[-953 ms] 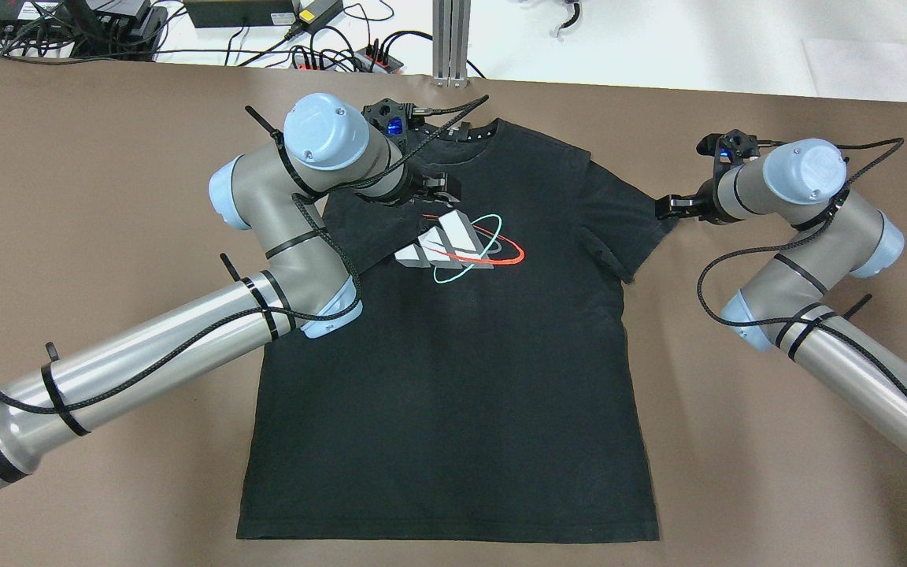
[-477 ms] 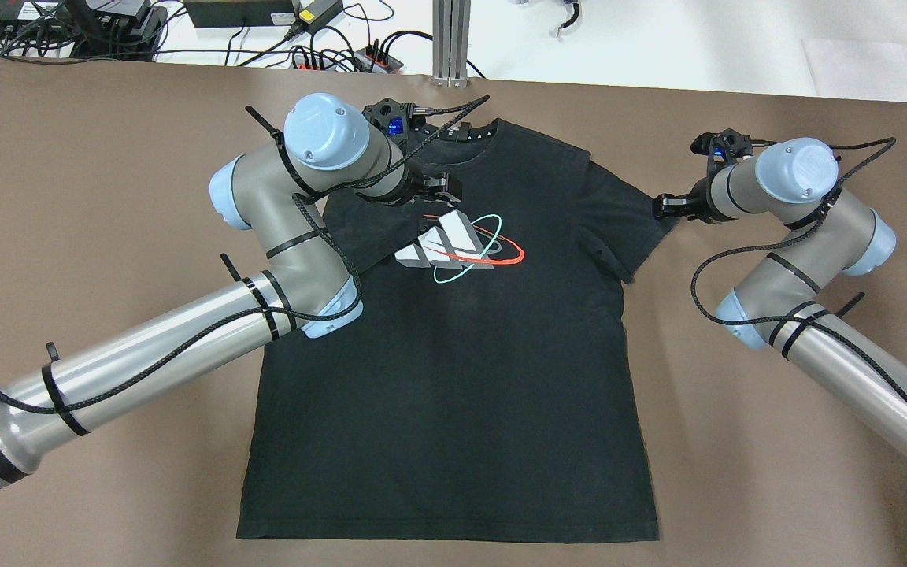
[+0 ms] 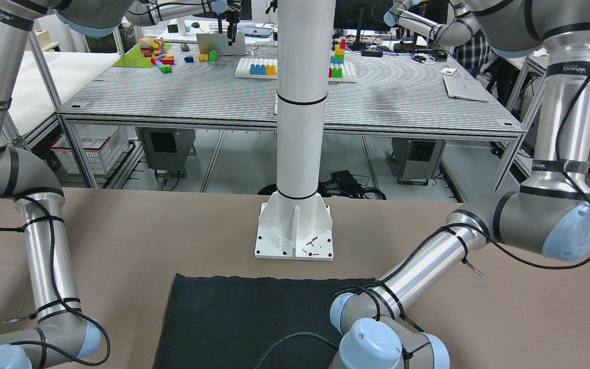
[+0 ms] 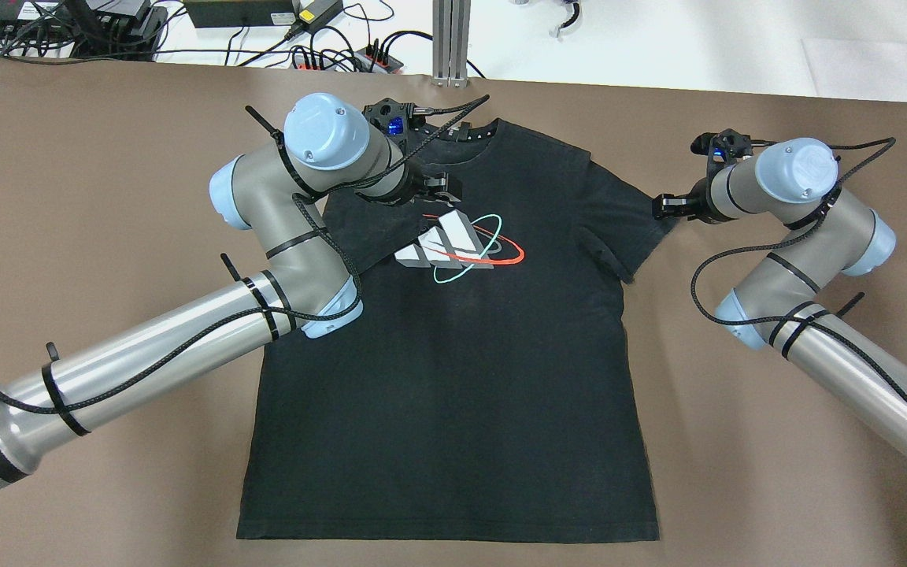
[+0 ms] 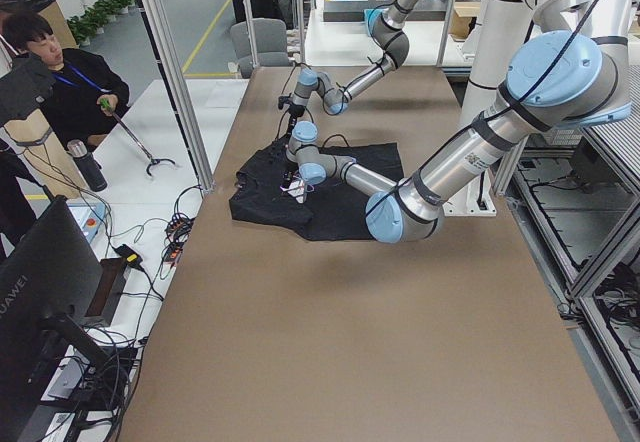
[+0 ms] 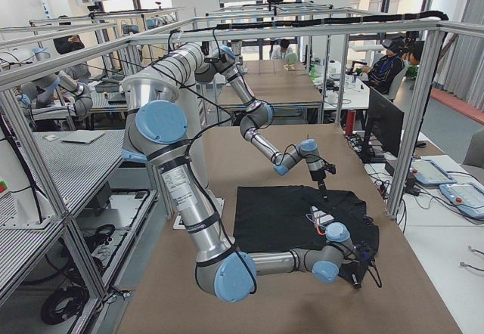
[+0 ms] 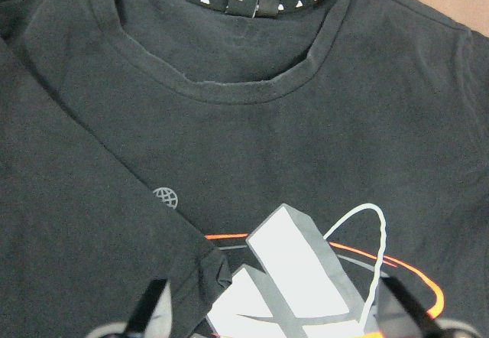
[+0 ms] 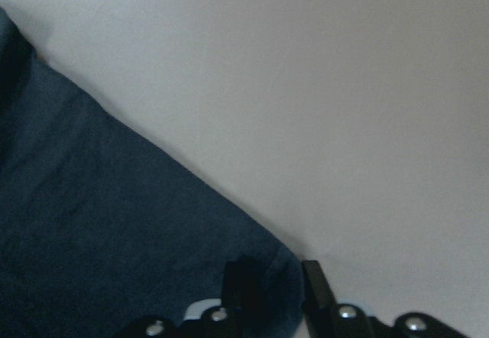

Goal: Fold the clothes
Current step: 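Fold the sleeve inward with the left gripper while the right gripper grasps the other sleeve, then fold the sleeve nearest the right gripper inward across the shirt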

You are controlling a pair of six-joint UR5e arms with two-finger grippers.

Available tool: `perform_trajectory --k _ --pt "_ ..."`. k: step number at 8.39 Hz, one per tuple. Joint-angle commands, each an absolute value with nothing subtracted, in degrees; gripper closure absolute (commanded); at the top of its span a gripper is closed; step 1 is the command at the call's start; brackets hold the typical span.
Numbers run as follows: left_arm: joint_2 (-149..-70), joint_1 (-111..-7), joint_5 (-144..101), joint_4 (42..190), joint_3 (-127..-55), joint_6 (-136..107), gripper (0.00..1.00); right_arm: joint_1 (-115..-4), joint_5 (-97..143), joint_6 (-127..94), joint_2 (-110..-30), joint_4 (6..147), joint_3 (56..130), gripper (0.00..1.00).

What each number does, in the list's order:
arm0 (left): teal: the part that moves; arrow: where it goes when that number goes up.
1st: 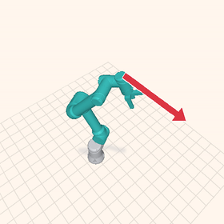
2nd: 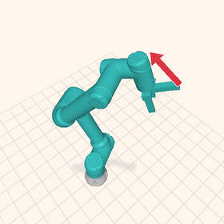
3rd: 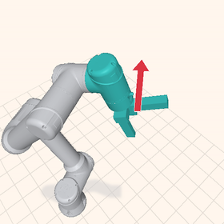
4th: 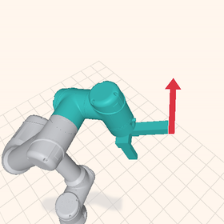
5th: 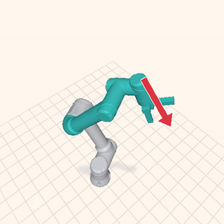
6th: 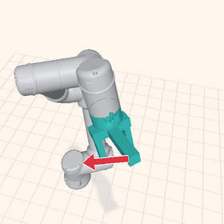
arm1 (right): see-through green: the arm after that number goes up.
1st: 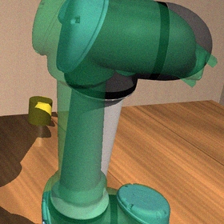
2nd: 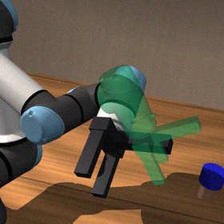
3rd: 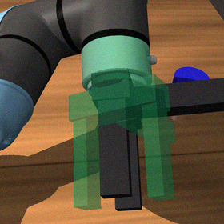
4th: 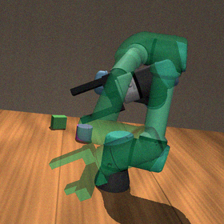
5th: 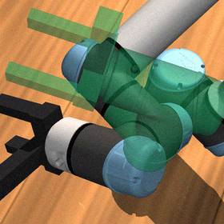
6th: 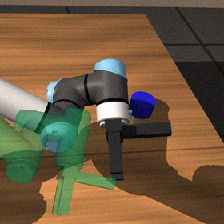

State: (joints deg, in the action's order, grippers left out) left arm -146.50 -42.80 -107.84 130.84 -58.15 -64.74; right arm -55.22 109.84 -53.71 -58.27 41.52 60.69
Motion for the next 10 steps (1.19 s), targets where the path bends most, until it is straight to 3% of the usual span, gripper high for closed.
perform_trajectory --k 1,4,8,10 --pt "-146.51 -42.89 -107.93 130.87 -58.27 -64.78 0.05 -55.11 109.86 -54.14 -58.27 41.57 61.43 1.0" --pt "-146.6 -44.11 -108.63 130.96 -58.45 -64.78 0.05 -55.2 109.95 -56.75 -57.92 42.19 66.69 1.0" --pt "-143.71 -46.83 -108.98 131.31 -58.45 -58.98 0.05 -54.85 109.43 -67.46 -49.69 53.23 70.84 1.0" --pt "-143.18 -47.63 -109.34 131.31 -58.45 -57.83 0.05 -49.34 100.7 -76.27 -44.76 56.23 70.58 1.0"
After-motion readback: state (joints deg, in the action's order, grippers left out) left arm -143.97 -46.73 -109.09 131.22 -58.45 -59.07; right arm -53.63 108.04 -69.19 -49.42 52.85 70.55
